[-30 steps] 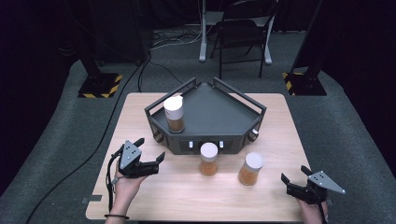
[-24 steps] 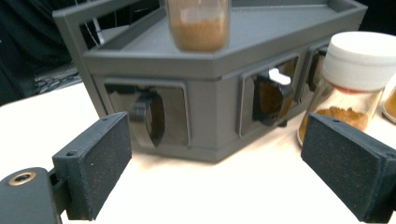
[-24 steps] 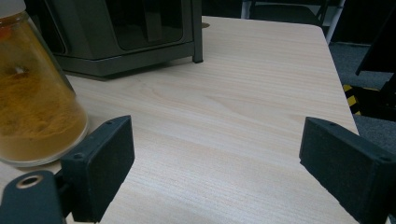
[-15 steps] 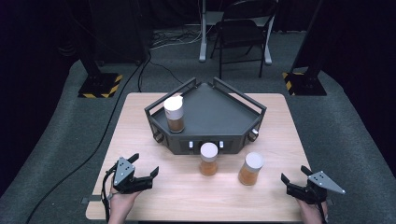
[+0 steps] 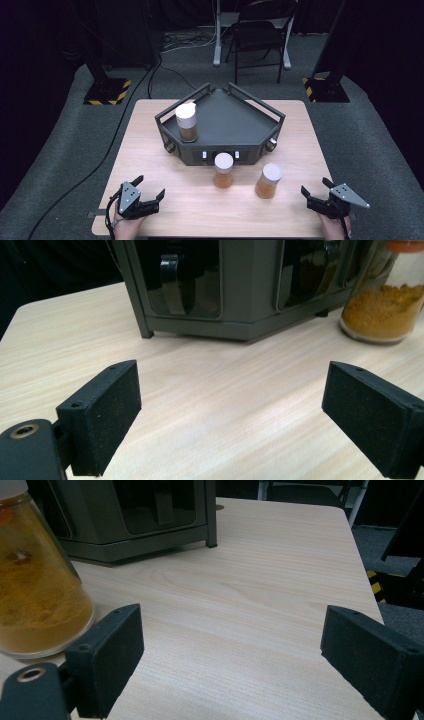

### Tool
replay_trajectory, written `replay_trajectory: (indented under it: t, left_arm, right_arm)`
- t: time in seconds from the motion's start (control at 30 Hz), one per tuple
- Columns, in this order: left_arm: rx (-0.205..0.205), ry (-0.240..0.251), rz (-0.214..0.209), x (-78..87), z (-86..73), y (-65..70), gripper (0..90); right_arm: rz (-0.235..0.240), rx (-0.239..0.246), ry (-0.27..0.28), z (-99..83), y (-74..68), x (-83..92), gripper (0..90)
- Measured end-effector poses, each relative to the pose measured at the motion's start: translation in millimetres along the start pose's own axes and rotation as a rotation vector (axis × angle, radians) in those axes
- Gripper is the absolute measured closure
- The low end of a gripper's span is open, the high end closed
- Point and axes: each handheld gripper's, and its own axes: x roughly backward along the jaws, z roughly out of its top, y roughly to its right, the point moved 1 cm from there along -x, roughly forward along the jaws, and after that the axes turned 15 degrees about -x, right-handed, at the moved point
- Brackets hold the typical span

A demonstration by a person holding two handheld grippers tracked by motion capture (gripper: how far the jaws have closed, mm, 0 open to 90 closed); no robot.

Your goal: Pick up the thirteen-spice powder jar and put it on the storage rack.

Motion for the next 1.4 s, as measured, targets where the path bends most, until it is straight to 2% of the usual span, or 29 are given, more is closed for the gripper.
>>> replay_trajectory:
  t: [0.1, 0.2, 0.5, 0.63, 0.8, 1.4]
  left_arm:
    - [-0.003, -0.005, 0.003, 2.0, -2.9, -0.1, 9.3]
    - [0.015, -0.013, 0.014, 1.5, -6.3, -1.1, 9.3]
    - [0.022, -0.036, 0.009, -1.9, -9.0, -1.3, 9.6]
    - [0.016, -0.029, 0.018, -1.9, -9.7, 0.9, 10.0]
    - [0.031, -0.029, 0.018, -1.7, -10.1, -0.5, 9.9]
    - [0.044, -0.029, 0.015, -1.8, -10.6, -2.0, 9.9]
  right_arm:
    - [0.001, 0.000, -0.005, 0.8, 0.1, -0.4, 9.1]
    - [0.002, 0.000, 0.002, -0.4, 0.4, 0.3, 9.1]
    - [0.002, -0.002, 0.001, -0.6, 0.2, 1.1, 9.1]
    - [0.001, -0.003, -0.003, 0.2, 0.3, 0.6, 9.1]
    - [0.000, -0.003, 0.001, -0.7, -0.1, 1.1, 9.1]
    - [0.000, -0.001, -0.002, -0.2, -0.4, 0.8, 9.1]
